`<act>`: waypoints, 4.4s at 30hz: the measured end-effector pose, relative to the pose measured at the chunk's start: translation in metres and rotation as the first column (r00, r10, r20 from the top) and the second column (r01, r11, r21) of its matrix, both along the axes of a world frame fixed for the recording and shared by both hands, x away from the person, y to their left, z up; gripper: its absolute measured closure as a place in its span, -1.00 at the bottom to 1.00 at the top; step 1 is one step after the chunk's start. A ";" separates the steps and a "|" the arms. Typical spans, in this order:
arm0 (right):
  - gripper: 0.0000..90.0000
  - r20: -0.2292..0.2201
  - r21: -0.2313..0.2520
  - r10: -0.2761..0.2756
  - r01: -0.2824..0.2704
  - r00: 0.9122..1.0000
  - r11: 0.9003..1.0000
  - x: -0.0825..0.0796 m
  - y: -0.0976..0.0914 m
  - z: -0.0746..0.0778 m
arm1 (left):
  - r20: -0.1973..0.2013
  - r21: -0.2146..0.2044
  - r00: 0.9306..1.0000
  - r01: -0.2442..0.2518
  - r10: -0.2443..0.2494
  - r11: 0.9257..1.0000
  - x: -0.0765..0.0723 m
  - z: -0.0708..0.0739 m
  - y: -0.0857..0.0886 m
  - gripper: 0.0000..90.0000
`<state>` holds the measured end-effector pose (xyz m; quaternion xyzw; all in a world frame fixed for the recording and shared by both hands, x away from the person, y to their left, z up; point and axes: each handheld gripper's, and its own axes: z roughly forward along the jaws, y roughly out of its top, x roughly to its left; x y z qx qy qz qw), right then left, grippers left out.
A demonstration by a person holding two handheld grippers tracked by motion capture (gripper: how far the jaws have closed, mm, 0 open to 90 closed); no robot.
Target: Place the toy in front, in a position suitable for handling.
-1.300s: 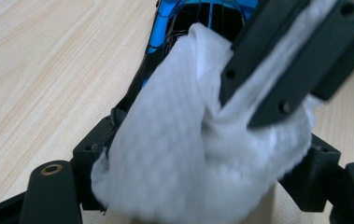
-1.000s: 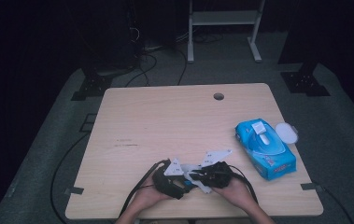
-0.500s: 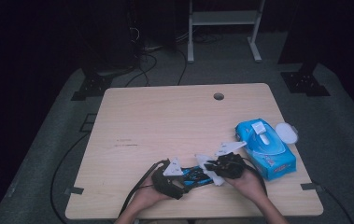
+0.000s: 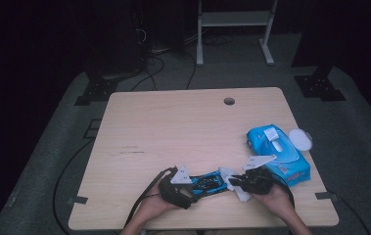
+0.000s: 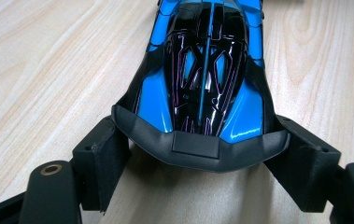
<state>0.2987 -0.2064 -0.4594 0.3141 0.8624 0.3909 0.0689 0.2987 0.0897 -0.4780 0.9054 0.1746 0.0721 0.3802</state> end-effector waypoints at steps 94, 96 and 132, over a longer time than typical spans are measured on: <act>0.81 0.006 0.004 0.005 -0.005 1.000 1.000 -0.011 0.009 -0.005 | -0.302 -0.146 0.938 -0.221 0.169 0.964 0.018 0.013 0.030 0.20; 0.81 0.006 0.010 0.001 -0.001 1.000 1.000 -0.011 0.008 -0.004 | -0.274 -0.153 0.947 -0.212 0.165 0.965 0.017 0.014 0.028 0.21; 0.81 -0.072 0.018 0.053 -0.052 0.996 0.998 0.046 0.056 0.023 | 0.221 -0.092 0.974 -0.038 0.057 0.995 -0.027 0.016 0.013 0.25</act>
